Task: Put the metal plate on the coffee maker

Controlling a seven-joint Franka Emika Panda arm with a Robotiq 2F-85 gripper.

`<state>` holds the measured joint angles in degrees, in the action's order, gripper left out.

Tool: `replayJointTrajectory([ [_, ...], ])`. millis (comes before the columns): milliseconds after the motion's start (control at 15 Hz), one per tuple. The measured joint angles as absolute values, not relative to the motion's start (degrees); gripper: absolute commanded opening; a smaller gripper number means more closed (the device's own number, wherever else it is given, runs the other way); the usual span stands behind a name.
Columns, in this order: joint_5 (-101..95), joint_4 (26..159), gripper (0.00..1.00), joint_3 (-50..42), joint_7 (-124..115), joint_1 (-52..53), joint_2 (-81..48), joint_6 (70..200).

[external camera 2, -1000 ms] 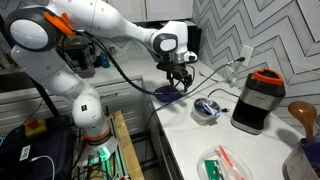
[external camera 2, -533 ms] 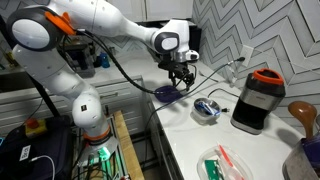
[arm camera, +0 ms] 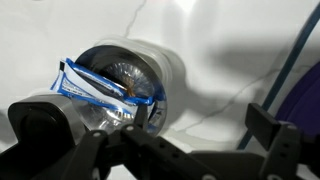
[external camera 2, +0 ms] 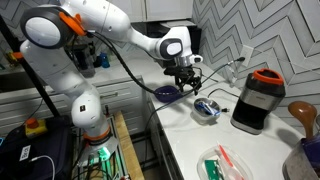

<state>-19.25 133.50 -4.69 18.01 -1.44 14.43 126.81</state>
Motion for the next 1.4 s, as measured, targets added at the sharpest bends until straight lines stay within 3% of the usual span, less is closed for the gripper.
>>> replayJointTrajectory([
  [533,-23.81,133.22,1.0,-4.14,12.24,-3.23,11.65,127.63],
  [667,-23.87,133.25,0.73,-4.14,11.48,-3.63,11.52,127.79],
  [933,-27.04,133.23,0.44,-3.63,7.77,-3.73,10.39,131.43],
  [1267,-32.57,132.34,0.52,-2.48,3.05,-3.73,7.48,133.65],
  [1400,-33.75,131.89,0.36,-2.31,1.89,-3.72,6.32,133.66],
])
